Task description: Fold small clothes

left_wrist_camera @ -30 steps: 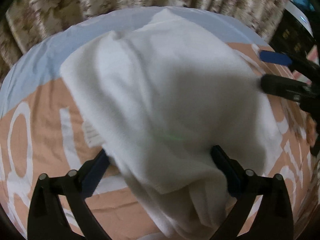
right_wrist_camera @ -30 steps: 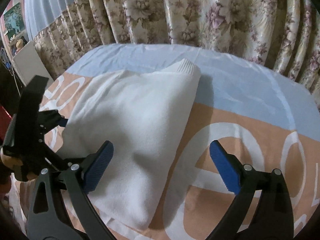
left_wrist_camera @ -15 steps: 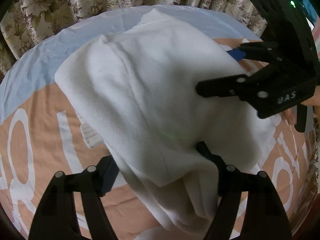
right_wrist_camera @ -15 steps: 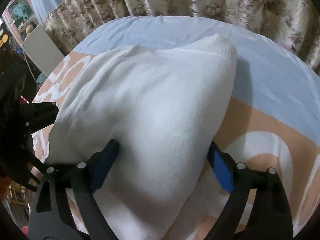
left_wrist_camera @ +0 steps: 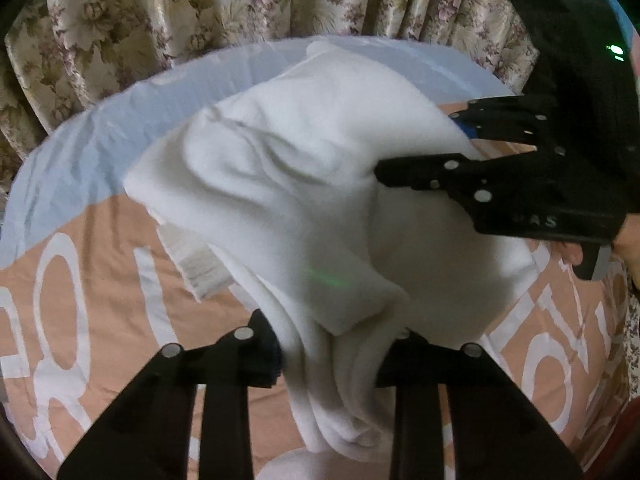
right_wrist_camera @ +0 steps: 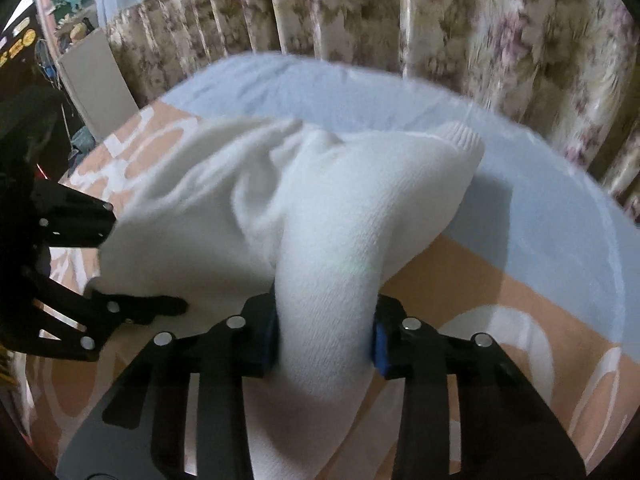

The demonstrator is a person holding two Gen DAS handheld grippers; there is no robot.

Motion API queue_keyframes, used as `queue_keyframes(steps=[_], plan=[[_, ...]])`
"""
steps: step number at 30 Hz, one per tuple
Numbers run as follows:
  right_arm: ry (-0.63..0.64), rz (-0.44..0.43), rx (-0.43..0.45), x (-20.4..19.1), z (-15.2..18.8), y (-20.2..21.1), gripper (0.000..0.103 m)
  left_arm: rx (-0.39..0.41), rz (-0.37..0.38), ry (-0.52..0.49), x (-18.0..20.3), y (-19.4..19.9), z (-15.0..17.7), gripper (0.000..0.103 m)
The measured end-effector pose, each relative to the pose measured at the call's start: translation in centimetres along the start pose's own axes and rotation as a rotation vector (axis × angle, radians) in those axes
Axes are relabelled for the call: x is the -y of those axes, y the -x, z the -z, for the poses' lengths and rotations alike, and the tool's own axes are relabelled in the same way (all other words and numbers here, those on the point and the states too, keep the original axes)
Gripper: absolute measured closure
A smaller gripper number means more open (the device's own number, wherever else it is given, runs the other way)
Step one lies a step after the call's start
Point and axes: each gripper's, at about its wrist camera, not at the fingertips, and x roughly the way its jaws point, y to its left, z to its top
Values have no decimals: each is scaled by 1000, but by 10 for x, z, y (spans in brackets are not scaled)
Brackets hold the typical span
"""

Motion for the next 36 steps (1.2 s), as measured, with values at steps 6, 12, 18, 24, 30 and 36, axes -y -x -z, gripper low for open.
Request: queue_keyframes(steps=[6,12,18,24,30,36], plan=[[26,28,158,-6,-13,52,67,94,-33,-2,19,49,-20,75],[6,43,218,-6,10,121,67,138,-16,-53,70,94,-7,74],[-20,41,181,-20,83,160,67,108,18,-51,136,93,48,74],[-50,3,97,-27,148,137,65,51,24,-30,162,51,100,72],[-99,-1,81,-18,178,120,47,77,-3,-43,162,48,115,42],[-168,0,184,-6,186,182,17,174,-35,-39,146,112,115,17]])
